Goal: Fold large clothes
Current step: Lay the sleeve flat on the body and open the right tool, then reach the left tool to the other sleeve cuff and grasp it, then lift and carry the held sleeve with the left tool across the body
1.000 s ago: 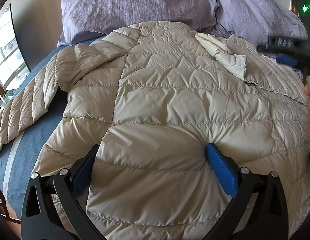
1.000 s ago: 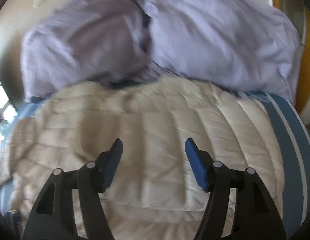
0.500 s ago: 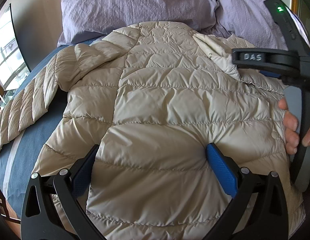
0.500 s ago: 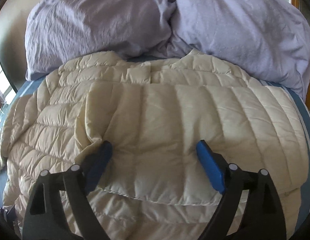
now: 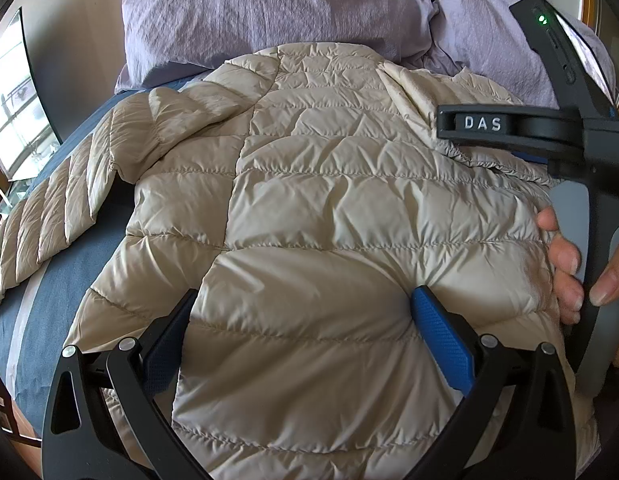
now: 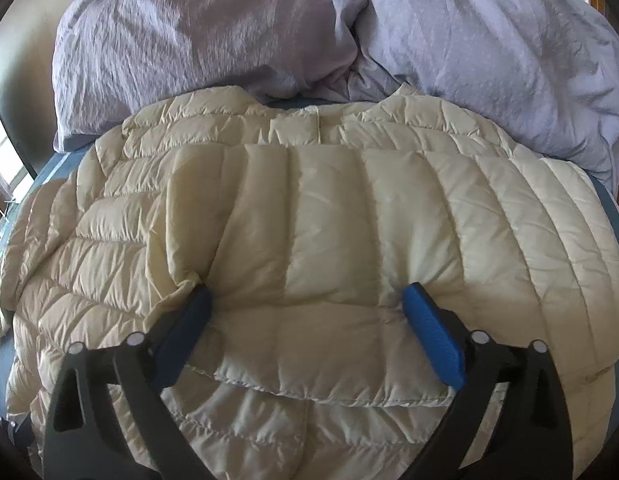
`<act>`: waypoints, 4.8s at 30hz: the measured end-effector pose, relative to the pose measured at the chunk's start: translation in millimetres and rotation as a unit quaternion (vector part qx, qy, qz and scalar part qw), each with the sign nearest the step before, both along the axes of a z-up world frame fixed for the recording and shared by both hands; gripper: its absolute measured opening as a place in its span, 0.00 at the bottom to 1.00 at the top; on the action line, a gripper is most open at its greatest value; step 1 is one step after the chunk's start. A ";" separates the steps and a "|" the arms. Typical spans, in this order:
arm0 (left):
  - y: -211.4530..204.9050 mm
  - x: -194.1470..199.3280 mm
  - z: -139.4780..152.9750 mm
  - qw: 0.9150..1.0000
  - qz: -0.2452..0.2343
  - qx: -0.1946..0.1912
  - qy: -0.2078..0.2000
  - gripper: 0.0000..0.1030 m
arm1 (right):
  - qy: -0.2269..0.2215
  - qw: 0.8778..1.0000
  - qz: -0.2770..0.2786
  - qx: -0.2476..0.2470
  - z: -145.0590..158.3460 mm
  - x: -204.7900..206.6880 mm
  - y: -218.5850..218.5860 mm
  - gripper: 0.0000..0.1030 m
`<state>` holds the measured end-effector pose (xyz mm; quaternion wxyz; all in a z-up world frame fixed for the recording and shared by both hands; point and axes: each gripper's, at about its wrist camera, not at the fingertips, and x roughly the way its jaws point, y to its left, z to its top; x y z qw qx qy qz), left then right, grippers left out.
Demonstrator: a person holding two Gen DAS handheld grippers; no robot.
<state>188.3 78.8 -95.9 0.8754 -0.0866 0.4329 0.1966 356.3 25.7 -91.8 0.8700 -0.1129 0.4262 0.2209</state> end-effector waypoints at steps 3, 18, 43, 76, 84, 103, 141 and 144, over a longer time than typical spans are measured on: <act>0.0 0.0 0.1 1.000 0.000 0.000 0.000 0.99 | -0.005 1.000 0.000 -0.019 -8.3 -0.6 2.9 0.98; 8.5 -8.9 8.6 1.000 -0.002 -0.014 0.000 0.99 | -0.001 1.000 -0.003 -0.028 -11.0 0.6 2.0 0.98; 208.7 -143.2 43.5 0.973 0.228 -0.018 -0.019 0.99 | -0.001 1.000 -0.006 -0.021 -9.5 1.1 -2.5 0.98; 295.3 -189.5 20.1 0.934 0.343 -0.090 -0.046 0.46 | -0.002 1.000 -0.006 -0.019 -9.1 0.9 -2.7 0.98; 294.2 -187.2 18.5 0.935 0.338 -0.095 -0.049 0.10 | -0.002 1.000 -0.006 -0.019 -9.0 0.9 -3.1 0.98; 261.8 -143.9 94.4 0.952 0.255 -0.106 -0.135 0.05 | -0.002 1.000 -0.009 -0.016 -8.4 -0.4 -2.6 0.98; -22.1 101.3 101.4 0.980 -0.126 -0.128 -0.080 0.06 | -0.002 0.996 -0.077 0.052 36.6 -8.9 -113.9 0.98; -37.4 113.8 91.9 0.980 -0.138 -0.126 -0.066 0.06 | -0.006 0.994 -0.088 0.057 37.6 -7.5 -124.0 0.98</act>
